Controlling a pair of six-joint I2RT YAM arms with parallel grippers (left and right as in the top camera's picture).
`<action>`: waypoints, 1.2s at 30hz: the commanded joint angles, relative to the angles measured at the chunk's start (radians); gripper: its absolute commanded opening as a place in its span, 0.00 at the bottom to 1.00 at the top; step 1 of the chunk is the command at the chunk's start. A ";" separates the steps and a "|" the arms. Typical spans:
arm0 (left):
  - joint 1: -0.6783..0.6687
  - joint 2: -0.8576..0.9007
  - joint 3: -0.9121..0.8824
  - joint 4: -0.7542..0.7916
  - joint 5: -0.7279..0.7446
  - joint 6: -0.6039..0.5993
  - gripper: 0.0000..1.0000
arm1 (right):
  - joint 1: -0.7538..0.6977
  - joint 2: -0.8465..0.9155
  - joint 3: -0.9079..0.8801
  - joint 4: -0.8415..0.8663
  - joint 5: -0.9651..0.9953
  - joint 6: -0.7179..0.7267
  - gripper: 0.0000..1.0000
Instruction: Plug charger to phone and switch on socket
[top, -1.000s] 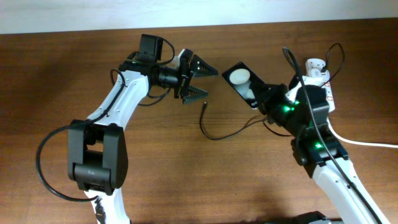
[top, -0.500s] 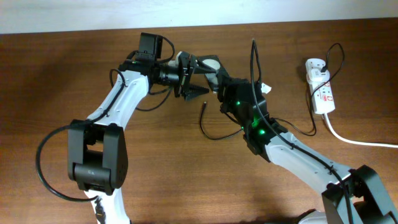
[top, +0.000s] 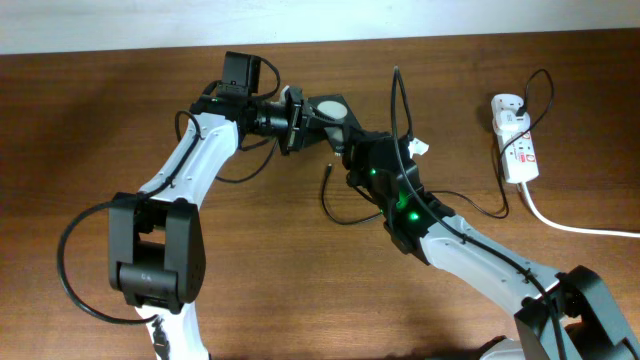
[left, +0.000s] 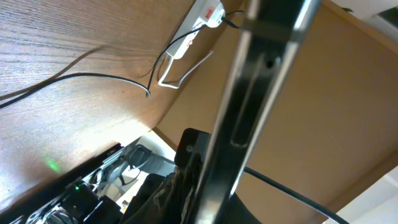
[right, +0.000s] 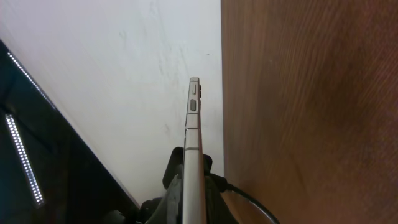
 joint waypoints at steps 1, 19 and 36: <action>-0.010 0.013 0.006 -0.006 -0.016 -0.007 0.09 | 0.035 -0.012 0.031 0.029 -0.006 -0.003 0.04; 0.221 0.013 0.006 -0.240 0.261 0.275 0.00 | -0.169 -0.043 0.030 -0.291 -0.173 -1.058 0.30; 0.432 0.013 0.006 -0.239 0.311 0.329 0.00 | -0.094 0.446 0.418 -0.610 -0.379 -1.175 0.18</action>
